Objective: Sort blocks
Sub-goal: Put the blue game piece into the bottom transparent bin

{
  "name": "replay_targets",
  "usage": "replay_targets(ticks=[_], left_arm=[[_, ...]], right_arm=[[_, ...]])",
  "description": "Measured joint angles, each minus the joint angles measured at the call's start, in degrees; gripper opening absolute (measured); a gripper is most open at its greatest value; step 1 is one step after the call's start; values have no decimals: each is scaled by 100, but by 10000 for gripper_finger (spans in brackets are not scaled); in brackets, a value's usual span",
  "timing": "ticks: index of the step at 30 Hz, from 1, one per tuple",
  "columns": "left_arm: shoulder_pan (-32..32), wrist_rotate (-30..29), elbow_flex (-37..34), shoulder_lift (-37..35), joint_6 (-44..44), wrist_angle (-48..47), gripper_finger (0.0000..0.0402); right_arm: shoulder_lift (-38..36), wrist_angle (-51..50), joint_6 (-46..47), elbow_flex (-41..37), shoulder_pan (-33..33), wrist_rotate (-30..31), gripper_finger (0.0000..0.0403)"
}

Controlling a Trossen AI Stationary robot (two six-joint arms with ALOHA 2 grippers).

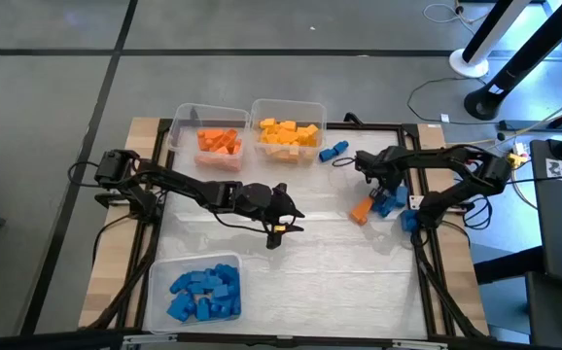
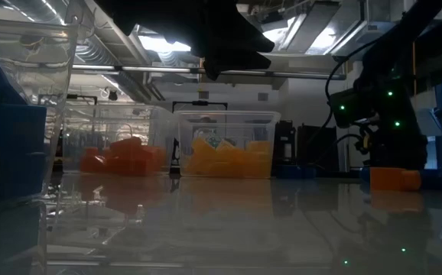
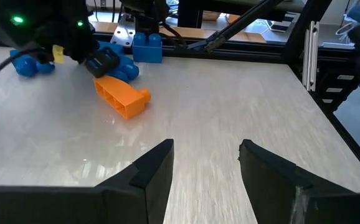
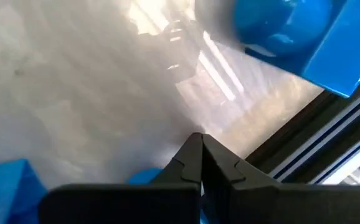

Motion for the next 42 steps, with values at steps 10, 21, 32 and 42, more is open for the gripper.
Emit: replay_targets(ticks=[10,21,32,42], left_arm=[[0,-1,0,0,53,-8,169],[0,-2,0,-2,146,-22,169],[1,-1,0,-2,130,3,169],[-202,0,0,-2,-76,5,169]], right_arm=[[-6,-134,1255,-73,1542,-171,4],[19,-171,2730,-99,3183,-242,4],[19,-661,3340,625,4100,-540,4],[16,-2318,3270,1708,4083,219,4]])
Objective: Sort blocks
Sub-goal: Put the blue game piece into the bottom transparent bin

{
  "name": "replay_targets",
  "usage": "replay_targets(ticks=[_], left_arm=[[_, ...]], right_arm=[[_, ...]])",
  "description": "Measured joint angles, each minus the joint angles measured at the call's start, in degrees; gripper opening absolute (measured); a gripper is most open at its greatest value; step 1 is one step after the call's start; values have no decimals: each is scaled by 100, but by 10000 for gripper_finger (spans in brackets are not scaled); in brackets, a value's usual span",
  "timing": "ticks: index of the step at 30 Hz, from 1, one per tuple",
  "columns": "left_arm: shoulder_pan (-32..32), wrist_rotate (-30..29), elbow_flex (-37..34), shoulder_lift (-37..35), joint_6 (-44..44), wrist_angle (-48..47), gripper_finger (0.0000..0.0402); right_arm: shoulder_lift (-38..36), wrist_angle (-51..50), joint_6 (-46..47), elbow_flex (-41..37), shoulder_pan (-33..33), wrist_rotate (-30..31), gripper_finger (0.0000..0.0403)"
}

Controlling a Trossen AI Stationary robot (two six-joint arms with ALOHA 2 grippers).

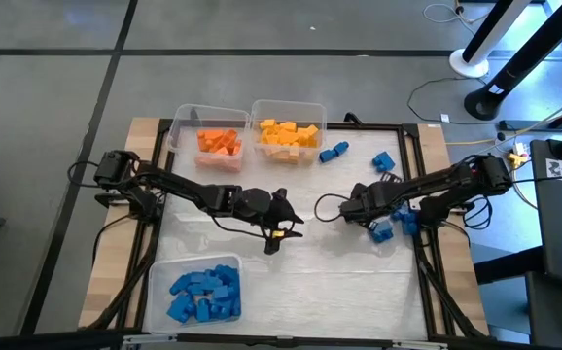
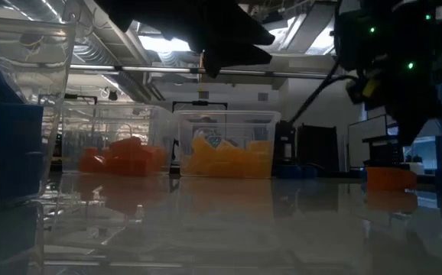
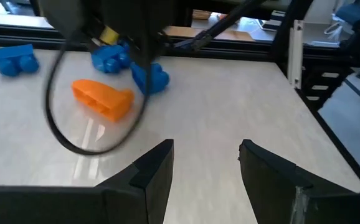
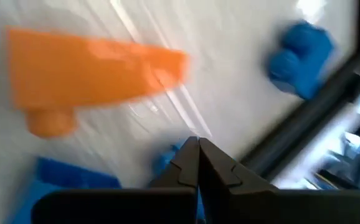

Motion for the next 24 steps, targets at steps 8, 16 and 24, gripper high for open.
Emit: replay_targets(ticks=[8,16,24], left_arm=[[-170,0,0,0,200,-4,169],[-176,0,0,0,219,-34,169],[-174,1,0,0,413,-29,169]], right_arm=[[-2,-1121,598,219,0,-144,4],[-4,-1140,811,-330,0,-878,4],[2,-1502,1164,-879,0,-1347,4]])
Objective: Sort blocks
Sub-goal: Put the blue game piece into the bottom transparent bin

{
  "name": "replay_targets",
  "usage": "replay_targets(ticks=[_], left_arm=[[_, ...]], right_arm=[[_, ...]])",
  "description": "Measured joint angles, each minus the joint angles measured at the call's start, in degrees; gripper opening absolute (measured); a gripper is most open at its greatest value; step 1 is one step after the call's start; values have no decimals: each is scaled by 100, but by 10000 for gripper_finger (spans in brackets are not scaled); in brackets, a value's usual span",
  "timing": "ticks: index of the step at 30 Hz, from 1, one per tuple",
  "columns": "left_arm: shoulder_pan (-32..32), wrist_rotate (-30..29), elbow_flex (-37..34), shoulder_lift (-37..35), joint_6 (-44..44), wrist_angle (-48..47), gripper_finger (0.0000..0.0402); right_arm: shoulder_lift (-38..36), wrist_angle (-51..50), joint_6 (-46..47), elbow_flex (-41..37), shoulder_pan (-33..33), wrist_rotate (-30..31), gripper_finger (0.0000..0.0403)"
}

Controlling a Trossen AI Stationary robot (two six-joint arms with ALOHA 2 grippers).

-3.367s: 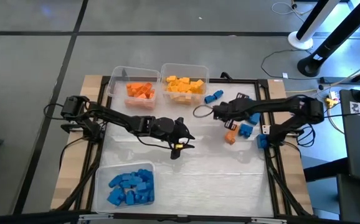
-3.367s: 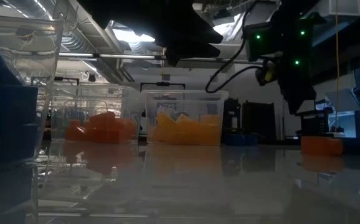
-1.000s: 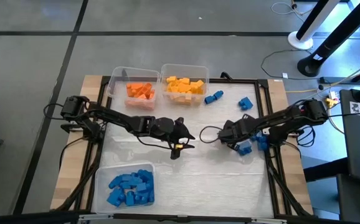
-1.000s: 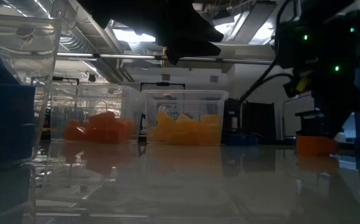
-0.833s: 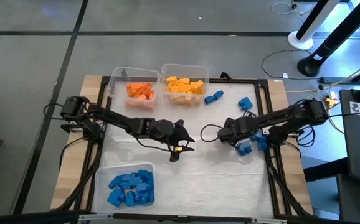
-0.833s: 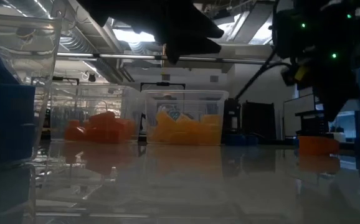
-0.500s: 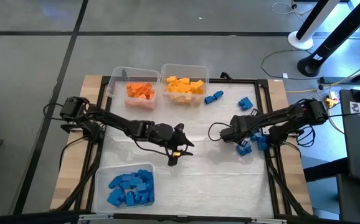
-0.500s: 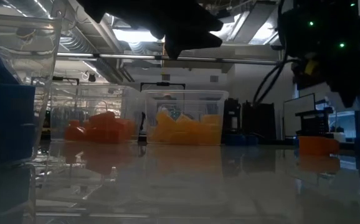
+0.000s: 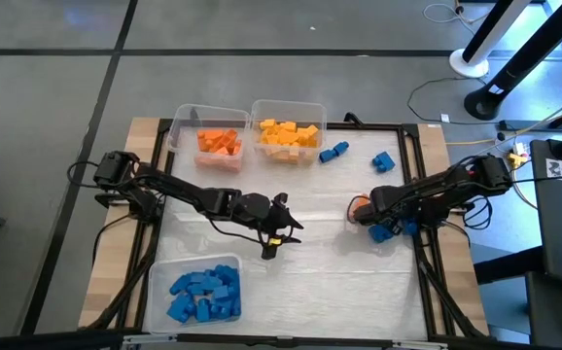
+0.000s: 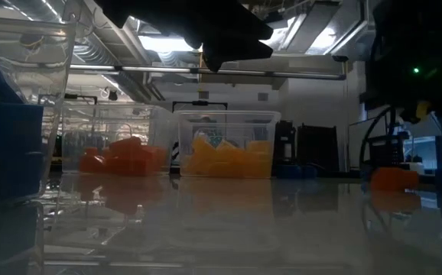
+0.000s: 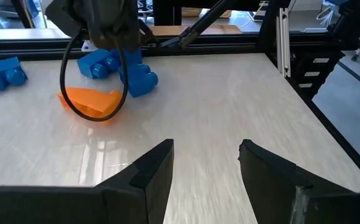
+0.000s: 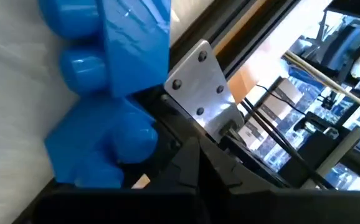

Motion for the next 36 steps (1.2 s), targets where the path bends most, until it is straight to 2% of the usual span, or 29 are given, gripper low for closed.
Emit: replay_targets(ticks=[9,14,22,36], left_arm=[[4,-1,-1,0,9,-4,169],[4,-1,0,0,9,-7,169],[4,-1,-1,0,35,1,169],[-4,-1,-2,0,-9,1,169]], right_arm=[[52,249,-186,-34,53,-136,4],[52,286,-148,-34,441,-375,4],[63,343,453,-102,1094,-439,4],[739,840,613,-78,1712,-902,2]])
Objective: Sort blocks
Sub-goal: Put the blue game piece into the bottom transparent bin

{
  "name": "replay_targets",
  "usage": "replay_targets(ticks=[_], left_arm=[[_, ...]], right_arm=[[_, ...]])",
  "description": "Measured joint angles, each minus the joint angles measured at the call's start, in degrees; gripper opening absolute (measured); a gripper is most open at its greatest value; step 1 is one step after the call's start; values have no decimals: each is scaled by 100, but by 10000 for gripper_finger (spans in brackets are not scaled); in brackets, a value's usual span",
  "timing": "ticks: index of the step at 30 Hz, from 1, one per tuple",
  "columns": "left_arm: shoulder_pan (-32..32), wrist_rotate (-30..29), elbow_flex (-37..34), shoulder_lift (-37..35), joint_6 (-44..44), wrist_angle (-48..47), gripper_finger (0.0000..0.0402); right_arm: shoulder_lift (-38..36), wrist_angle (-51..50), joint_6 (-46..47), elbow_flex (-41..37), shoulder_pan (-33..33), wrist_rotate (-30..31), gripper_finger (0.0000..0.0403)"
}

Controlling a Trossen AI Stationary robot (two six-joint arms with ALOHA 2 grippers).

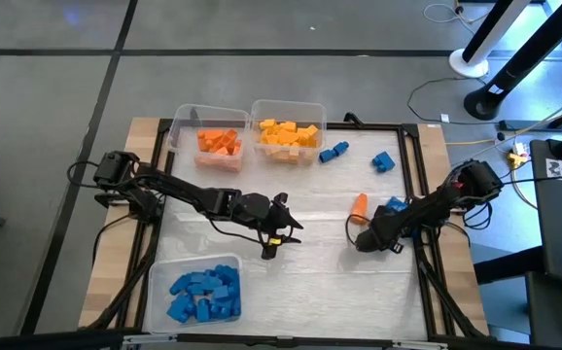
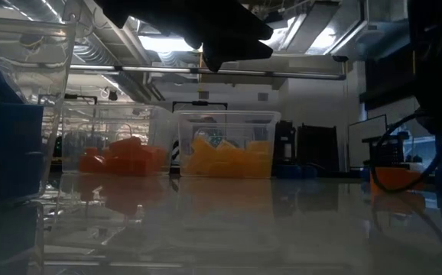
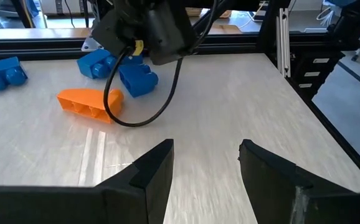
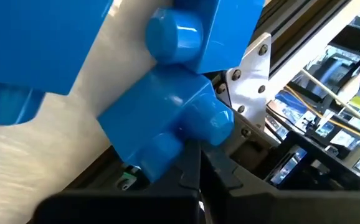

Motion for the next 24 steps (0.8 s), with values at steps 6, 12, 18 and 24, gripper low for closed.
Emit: replay_targets(ticks=[6,12,18,24], left_arm=[[0,0,0,0,0,10,169],[0,0,0,0,47,28,169],[0,0,0,0,61,26,169],[0,0,0,0,66,26,169]], right_arm=[[11,18,303,281,247,-282,2],[11,228,317,791,282,-137,2],[-2,673,265,1276,285,416,2],[21,419,197,1926,398,1185,2]])
